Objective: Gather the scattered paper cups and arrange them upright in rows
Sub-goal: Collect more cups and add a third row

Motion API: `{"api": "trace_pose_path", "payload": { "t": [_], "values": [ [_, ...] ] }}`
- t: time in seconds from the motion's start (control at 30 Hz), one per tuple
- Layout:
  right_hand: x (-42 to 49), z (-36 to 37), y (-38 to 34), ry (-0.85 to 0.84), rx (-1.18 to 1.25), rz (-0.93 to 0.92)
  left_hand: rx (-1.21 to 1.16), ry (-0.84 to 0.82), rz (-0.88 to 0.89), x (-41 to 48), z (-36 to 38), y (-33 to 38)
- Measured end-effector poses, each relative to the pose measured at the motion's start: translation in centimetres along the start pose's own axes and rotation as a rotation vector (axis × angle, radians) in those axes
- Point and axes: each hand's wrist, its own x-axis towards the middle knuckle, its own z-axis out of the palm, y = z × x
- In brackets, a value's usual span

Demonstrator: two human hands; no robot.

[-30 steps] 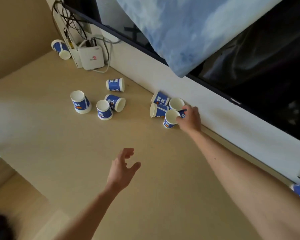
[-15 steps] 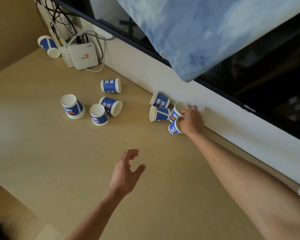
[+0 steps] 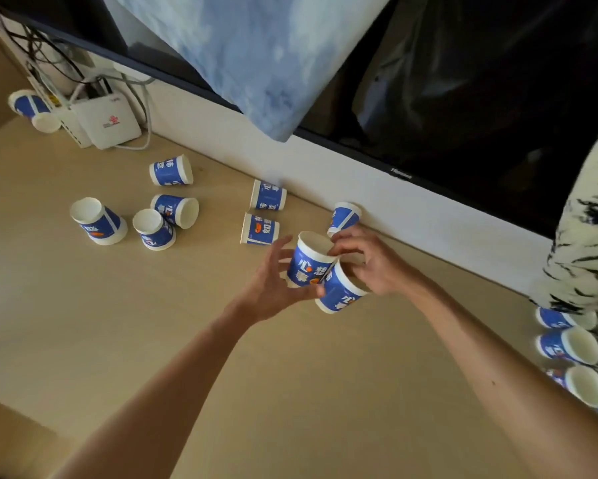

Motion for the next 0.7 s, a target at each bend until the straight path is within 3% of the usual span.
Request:
{"api": "trace_pose_path", "payload": {
  "t": [0.1,0.27,0.4,0.57,0.63,0.7],
  "values": [
    [-2.2,-0.3,-0.9,-0.021,0.19,0.008,-0.218,-0.135,0.056,-0.6,2.0,1.1],
    [-5.7,-0.7,-0.8,0.112,0.363,0.127,-0.308,-0.122,0.077,-2.3,5.5,1.8],
    [-8.3,-0.4,-0.7,0.35,0.568,0.278,-0.345,-0.095,0.054,-3.4,7.5,2.0],
    [-10.4,1.7,-1.1,0.638,0.985,0.595,-0.331,-0.007,0.045,-4.9,10.5,2.1],
    [-11.8,2.6,-1.3,0.706,1.145,0.596,-0.332,0.042,0.046,-5.7,11.6,2.2],
    [-13.5,3.4,-1.2,0.686,1.291,0.485,-0.34,0.08,0.053,-6.2,12.4,2.4]
  ]
}}
